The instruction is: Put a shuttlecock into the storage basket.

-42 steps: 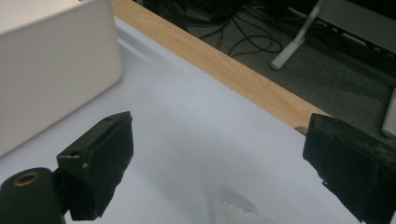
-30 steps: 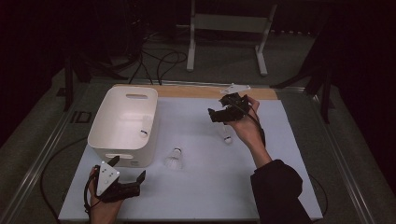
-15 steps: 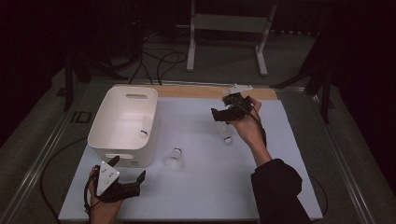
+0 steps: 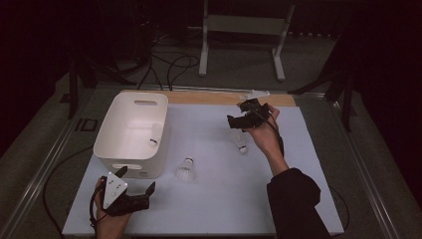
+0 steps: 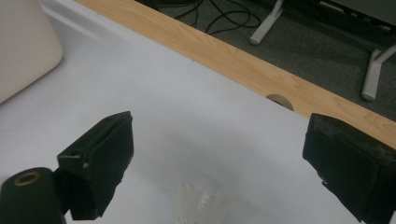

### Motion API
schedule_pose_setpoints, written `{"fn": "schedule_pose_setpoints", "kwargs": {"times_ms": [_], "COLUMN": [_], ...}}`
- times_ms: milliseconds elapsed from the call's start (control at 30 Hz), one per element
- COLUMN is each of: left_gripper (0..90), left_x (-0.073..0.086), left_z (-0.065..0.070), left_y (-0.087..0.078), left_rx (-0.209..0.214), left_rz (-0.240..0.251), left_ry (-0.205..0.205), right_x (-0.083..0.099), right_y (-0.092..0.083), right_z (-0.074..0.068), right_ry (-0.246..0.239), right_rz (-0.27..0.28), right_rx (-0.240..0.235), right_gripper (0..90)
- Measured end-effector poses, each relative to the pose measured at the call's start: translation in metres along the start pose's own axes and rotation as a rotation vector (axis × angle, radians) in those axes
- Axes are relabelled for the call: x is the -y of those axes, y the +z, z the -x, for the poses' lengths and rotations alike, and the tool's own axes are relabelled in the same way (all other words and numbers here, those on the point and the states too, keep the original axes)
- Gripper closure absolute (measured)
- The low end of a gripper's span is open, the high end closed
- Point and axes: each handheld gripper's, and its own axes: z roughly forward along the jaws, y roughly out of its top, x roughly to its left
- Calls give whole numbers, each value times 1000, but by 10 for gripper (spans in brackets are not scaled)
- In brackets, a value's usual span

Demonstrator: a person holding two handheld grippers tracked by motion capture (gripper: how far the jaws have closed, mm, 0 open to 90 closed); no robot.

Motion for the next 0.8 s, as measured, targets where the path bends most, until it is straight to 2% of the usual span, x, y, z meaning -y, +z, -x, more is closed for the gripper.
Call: {"fn": "schedule_pose_setpoints", "kwargs": {"times_ms": [500,633,800], "left_gripper": [0,1,0], "left_x": [0,0,0], "left_z": [0,0,-1], "left_y": [0,0,0], "left_rx": [-3,-3,-4], "left_rz": [0,0,0], "left_ry": [0,0,-1], "right_x": [4,5,9], "right_y": [12,15,23], "right_z": [3,5,5], "right_ry": [7,23,22], "right_rz": [-30,-34,-67], "right_rx": [12,15,22], "right_gripper": [92,93,103]}}
